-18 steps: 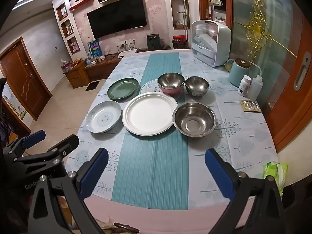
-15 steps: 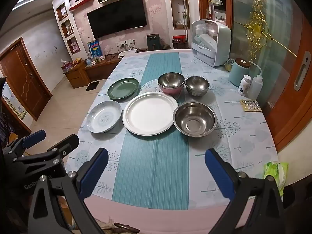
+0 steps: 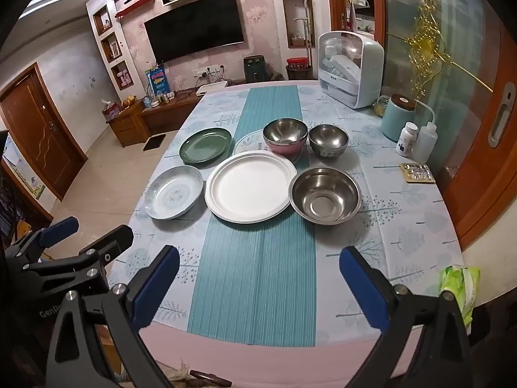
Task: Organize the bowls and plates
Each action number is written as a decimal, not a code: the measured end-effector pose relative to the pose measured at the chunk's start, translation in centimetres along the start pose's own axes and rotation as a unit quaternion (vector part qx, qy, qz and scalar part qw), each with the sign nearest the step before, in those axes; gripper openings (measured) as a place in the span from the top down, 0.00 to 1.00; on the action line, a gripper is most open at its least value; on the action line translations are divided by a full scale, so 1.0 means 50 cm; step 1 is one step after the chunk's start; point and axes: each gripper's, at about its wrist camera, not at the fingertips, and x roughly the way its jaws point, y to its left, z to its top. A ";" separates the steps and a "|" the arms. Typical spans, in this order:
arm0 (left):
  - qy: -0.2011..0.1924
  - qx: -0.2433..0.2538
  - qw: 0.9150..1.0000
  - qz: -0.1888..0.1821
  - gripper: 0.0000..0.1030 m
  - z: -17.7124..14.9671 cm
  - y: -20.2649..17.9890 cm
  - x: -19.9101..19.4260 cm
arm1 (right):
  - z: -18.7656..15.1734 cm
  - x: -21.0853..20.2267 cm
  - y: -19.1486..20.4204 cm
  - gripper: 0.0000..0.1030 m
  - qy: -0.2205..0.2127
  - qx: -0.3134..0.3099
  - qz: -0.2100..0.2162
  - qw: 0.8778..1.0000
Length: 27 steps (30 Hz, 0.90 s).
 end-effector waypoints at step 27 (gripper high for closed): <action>0.022 0.001 1.000 0.011 0.04 0.004 0.014 0.023 | 0.005 0.023 0.010 0.07 0.014 0.003 0.011 1.000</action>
